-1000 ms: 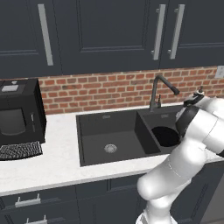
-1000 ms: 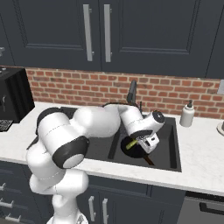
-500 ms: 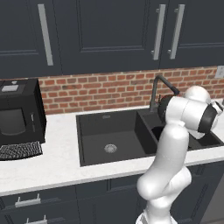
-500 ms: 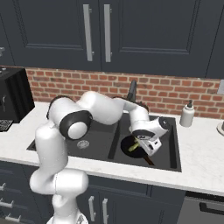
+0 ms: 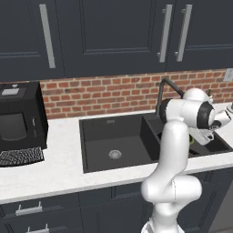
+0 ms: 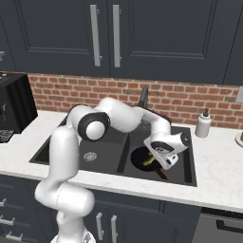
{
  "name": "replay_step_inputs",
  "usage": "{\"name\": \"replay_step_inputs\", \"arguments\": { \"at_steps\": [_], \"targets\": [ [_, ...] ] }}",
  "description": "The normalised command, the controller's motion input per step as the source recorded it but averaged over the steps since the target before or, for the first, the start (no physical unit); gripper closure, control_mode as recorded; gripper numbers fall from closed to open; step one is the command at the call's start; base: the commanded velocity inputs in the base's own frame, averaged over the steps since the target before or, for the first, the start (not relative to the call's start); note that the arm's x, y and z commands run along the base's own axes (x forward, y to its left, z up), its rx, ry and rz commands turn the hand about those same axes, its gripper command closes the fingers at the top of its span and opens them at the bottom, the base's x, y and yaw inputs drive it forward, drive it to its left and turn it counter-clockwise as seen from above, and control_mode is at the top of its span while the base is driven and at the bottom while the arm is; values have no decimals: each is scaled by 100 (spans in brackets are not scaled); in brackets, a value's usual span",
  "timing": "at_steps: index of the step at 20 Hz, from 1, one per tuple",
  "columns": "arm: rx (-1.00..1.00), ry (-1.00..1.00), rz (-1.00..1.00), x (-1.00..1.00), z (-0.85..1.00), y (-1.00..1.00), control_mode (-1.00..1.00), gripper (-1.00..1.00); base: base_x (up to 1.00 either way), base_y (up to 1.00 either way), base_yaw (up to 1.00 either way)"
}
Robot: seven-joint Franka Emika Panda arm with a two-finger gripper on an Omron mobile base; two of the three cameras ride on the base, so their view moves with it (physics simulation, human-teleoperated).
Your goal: Pick the pan and sponge and place them into the sink. Then turn on the water.
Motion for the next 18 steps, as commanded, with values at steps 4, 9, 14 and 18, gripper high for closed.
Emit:
{"name": "replay_step_inputs", "arguments": {
  "at_steps": [4,9,14,18],
  "targets": [
    [0,-17,6,20,-18,0,-100,100,0,0,0],
    [0,-19,1,18,-27,4,-100,100,0,0,0],
    [0,-14,0,20,-29,12,-100,100,0,0,0],
    [0,-5,0,28,-27,4,-100,100,0,0,0]
  ]
}}
